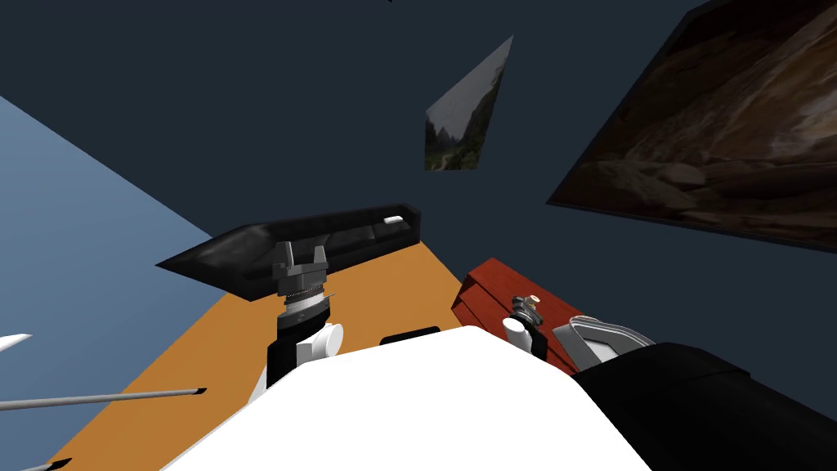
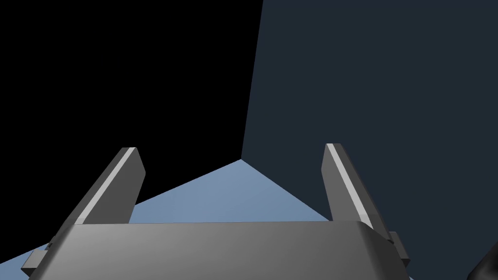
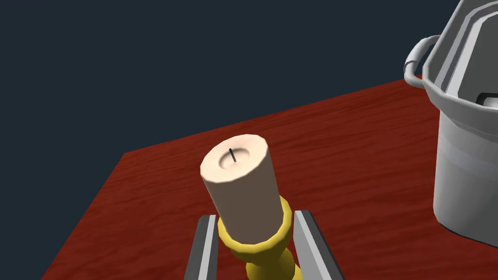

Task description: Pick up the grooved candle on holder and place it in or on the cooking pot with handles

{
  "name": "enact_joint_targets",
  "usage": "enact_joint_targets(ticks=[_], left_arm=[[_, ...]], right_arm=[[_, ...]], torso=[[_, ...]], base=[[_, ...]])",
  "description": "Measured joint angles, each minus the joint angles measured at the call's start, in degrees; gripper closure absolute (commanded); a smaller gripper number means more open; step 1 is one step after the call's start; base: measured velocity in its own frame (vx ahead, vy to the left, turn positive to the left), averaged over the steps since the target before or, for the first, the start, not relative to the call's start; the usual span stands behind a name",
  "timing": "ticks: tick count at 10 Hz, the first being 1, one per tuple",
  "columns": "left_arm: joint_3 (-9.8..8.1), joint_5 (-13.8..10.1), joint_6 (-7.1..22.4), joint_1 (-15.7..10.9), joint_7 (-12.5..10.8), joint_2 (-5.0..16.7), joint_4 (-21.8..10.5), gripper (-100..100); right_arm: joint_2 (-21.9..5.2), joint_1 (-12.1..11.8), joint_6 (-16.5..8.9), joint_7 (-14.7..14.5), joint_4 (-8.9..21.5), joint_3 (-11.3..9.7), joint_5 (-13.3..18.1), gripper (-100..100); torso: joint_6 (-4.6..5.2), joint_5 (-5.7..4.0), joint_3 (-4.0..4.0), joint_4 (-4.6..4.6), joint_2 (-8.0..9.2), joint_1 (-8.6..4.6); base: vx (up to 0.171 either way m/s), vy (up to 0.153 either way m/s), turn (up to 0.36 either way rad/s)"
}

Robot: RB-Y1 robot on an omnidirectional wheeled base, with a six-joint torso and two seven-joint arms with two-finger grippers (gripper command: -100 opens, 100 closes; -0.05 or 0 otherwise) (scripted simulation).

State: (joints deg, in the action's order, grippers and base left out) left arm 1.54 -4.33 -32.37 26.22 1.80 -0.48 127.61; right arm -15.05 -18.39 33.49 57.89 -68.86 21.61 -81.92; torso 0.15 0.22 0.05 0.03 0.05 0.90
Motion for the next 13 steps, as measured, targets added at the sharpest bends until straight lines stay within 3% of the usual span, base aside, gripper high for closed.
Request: enact_joint_targets(ticks=[2,7,9,13], left_arm=[[-0.01,0.00,0.00,0.00,0.00,0.01,0.00,0],[-0.01,0.00,0.00,-0.01,0.00,0.01,0.00,0],[-0.02,0.00,0.00,-0.01,0.00,0.02,0.00,0],[-0.04,-0.01,0.01,-0.01,0.00,0.04,-0.01,0]], right_arm=[[-1.51,-1.38,0.48,0.18,-1.06,1.06,0.39,100],[-7.18,-3.67,2.22,4.67,-0.38,2.37,2.96,100],[-7.31,-4.09,2.10,4.28,-1.99,2.84,2.63,100],[-6.50,-2.15,0.94,1.85,-5.00,2.97,0.24,100]], torso=[[-0.06,-0.02,-0.09,-0.03,-0.16,-0.27],[-0.03,-0.03,0.07,0.00,0.17,-0.40],[-0.02,-0.16,0.16,0.06,0.31,-1.01],[0.06,-0.45,0.42,0.18,0.70,-1.98]], base=[[0.025,0.189,0.023],[-0.038,0.164,-0.007],[-0.127,-0.052,-0.042],[-0.169,-0.178,-0.046]])
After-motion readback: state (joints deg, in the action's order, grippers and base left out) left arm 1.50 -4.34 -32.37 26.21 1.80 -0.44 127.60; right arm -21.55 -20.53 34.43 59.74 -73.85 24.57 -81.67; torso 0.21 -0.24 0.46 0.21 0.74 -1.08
